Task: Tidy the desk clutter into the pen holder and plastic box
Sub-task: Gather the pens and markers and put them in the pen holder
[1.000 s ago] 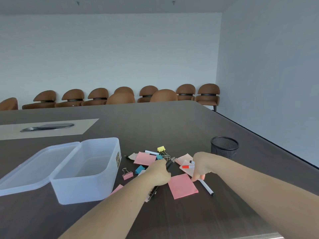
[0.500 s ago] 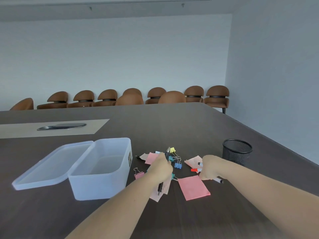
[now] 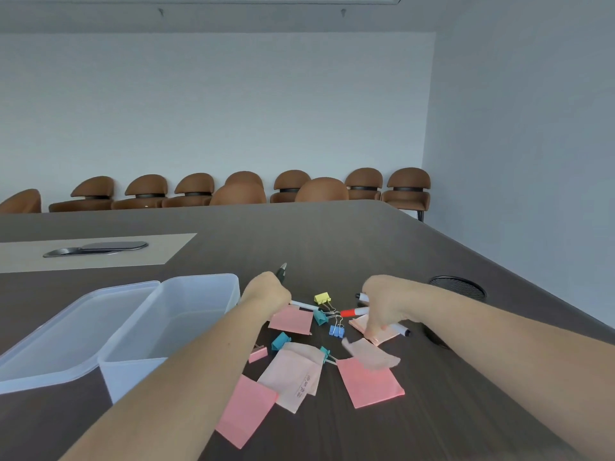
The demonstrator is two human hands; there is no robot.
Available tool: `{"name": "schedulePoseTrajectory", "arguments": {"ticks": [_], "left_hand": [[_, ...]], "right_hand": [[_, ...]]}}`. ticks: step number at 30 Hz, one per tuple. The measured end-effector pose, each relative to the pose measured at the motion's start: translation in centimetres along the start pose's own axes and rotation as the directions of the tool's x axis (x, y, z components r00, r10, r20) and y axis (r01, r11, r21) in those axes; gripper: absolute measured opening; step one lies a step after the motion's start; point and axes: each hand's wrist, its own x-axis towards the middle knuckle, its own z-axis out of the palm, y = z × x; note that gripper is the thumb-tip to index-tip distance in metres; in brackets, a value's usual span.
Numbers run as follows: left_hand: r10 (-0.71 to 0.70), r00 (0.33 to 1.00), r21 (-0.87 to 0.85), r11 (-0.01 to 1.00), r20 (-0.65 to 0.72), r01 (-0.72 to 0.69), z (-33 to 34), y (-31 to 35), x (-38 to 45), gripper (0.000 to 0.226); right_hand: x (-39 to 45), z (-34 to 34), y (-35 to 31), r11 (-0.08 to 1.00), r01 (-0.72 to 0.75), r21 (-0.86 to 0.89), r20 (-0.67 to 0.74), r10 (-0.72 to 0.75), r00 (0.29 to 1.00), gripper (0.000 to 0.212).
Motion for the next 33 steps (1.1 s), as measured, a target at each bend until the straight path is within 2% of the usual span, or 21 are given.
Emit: {"name": "schedulePoseTrajectory", "arguments": {"ticks": [4, 8, 11, 13, 14, 17, 19, 23, 28, 33], "left_hand": [[-0.034, 0.999, 0.08, 0.996, -0.029, 0.036, 0.4, -0.4, 1.8, 0.025], [-0.122, 0.992, 0.173, 0.978, 0.04, 0.113, 1.4, -1.3, 3.0, 0.004], [-0.166, 0.98, 0.232, 0.963, 0.109, 0.138, 2.1, -2.2, 3.9, 0.021], [-0.16, 0.98, 0.252, 0.959, 0.114, 0.127, 2.4, -2.5, 4.3, 0.018], [-0.147, 0.983, 0.267, 0.957, 0.109, 0.113, 2.5, -2.5, 4.5, 0.01], [-0.075, 0.995, 0.3, 0.952, 0.066, 0.051, 2.9, -2.8, 5.2, 0.033], [-0.029, 0.998, 0.332, 0.943, 0.056, 0.009, 3.2, -2.8, 5.6, 0.038], [0.069, 0.983, 0.371, 0.92, 0.173, -0.13, 3.7, -2.7, 5.9, 0.035], [0.097, 0.976, 0.379, 0.91, 0.195, -0.167, 3.9, -2.4, 6.2, 0.038], [0.116, 0.963, 0.434, 0.875, 0.243, -0.215, 3.9, -2.3, 6.5, 0.031]], "right_hand": [[2.2, -0.3, -1.6, 0.996, 0.043, 0.081, -0.046, -0.039, 0.998, 0.025], [5.4, 0.1, -3.1, 0.995, 0.065, 0.07, -0.088, -0.059, 0.994, 0.028], [7.7, 0.5, -4.1, 0.995, 0.091, 0.045, -0.107, -0.085, 0.991, 0.039], [9.1, 1.0, -4.5, 0.993, 0.109, 0.049, -0.099, -0.104, 0.99, 0.035], [9.7, 1.2, -4.7, 0.991, 0.117, 0.057, -0.101, -0.111, 0.989, 0.036], [10.9, 1.6, -5.3, 0.99, 0.136, 0.043, -0.106, -0.131, 0.986, 0.044], [11.8, 2.0, -5.3, 0.988, 0.141, 0.063, -0.117, -0.133, 0.984, 0.042], [13.0, 2.5, -5.0, 0.989, 0.126, 0.075, -0.128, -0.115, 0.985, 0.037], [13.5, 2.6, -4.8, 0.987, 0.137, 0.087, -0.149, -0.123, 0.981, 0.034], [14.1, 3.0, -5.5, 0.982, 0.131, 0.14, -0.132, -0.112, 0.985, 0.032]]}}
